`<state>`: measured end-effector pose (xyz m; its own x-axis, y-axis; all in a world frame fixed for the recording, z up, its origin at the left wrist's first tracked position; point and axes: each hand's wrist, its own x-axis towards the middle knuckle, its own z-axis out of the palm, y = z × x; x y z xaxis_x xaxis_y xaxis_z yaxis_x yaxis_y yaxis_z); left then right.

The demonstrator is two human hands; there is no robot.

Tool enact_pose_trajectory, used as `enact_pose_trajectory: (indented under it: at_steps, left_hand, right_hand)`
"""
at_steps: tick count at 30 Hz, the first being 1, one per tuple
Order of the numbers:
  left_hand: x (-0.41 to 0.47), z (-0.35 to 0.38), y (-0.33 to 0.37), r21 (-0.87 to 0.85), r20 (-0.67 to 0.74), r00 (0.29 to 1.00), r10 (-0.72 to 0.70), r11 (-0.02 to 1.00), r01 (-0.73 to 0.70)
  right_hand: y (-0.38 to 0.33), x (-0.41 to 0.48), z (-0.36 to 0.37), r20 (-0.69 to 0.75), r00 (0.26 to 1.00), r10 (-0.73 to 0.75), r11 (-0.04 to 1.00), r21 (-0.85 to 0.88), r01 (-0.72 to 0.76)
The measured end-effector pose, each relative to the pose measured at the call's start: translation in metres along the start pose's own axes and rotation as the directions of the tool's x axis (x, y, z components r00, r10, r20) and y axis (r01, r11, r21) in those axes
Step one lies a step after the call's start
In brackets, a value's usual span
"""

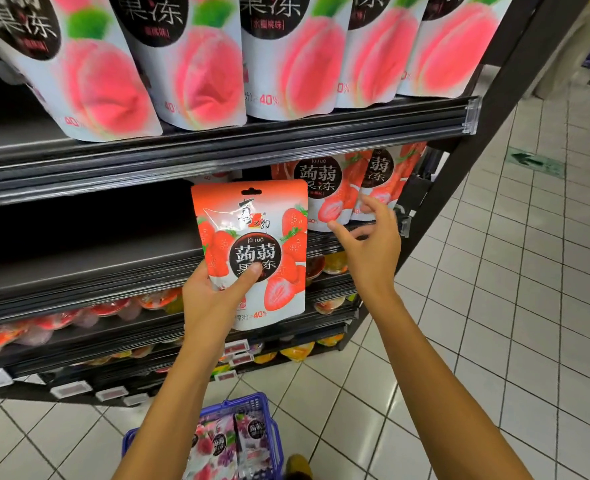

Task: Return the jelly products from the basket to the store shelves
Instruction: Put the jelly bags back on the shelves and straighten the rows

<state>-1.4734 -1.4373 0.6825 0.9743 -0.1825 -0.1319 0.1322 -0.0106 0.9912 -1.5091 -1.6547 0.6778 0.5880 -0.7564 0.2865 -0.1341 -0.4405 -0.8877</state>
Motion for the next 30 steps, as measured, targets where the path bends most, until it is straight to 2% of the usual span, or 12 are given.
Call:
enact_pose_trajectory:
  at_steps: [2, 3, 5, 7, 9, 15, 21, 23, 25, 27, 30]
  left_hand:
    - [0.000, 0.002, 0.001, 0.018, 0.004, 1.000, -0.004, 1.000, 0.004]
    - [0.001, 0.003, 0.002, 0.025, 0.007, 1.000, -0.006, 1.000, 0.005]
    - [0.001, 0.005, 0.004, 0.026, 0.010, 1.000, -0.010, 1.000, 0.009]
    - [0.002, 0.008, 0.005, 0.009, 0.024, 1.000, 0.006, 1.000, -0.007]
    - [0.002, 0.011, 0.008, -0.003, 0.025, 0.999, 0.027, 1.000, -0.027]
    - [0.009, 0.012, 0.019, 0.057, 0.027, 0.996, 0.084, 0.995, -0.085]
    - [-0.005, 0.008, 0.017, 0.187, -0.044, 0.939, 0.341, 0.926, -0.328]
    - [-0.009, 0.008, 0.013, 0.269, -0.021, 0.903, 0.428, 0.873, -0.407]
    - [-0.008, 0.012, 0.012, 0.437, 0.031, 0.868, 0.496, 0.774, -0.458]
    - [-0.006, 0.017, 0.011, 0.517, 0.078, 0.877, 0.473, 0.734, -0.442]
    - [-0.002, 0.024, 0.007, 0.518, 0.135, 0.908, 0.396, 0.753, -0.405]
  right_hand:
    - [-0.003, -0.009, -0.006, -0.017, 1.000, -0.003, 0.995, 0.098, 0.004]
    - [-0.004, -0.016, -0.008, 0.022, 1.000, 0.004, 0.984, 0.178, -0.008]
    - [-0.008, -0.030, -0.012, 0.242, 0.970, 0.028, 0.936, 0.334, -0.111]
    - [-0.011, -0.042, -0.012, 0.484, 0.874, -0.029, 0.903, 0.388, -0.185]
    - [-0.014, -0.051, -0.006, 0.586, 0.807, -0.081, 0.902, 0.387, -0.191]
    - [-0.027, -0.047, 0.002, 0.473, 0.881, -0.010, 0.850, 0.469, -0.242]
    - [-0.044, -0.033, 0.015, 0.405, 0.914, -0.036, 0.849, 0.495, -0.186]
    - [-0.050, -0.027, 0.021, 0.375, 0.925, -0.067, 0.855, 0.500, -0.141]
    - [-0.055, -0.023, 0.026, 0.331, 0.939, -0.090, 0.872, 0.482, -0.087]
    - [-0.056, -0.021, 0.032, 0.301, 0.948, -0.103, 0.881, 0.469, -0.053]
    - [-0.052, -0.019, 0.039, 0.287, 0.947, -0.145, 0.902, 0.432, 0.007]
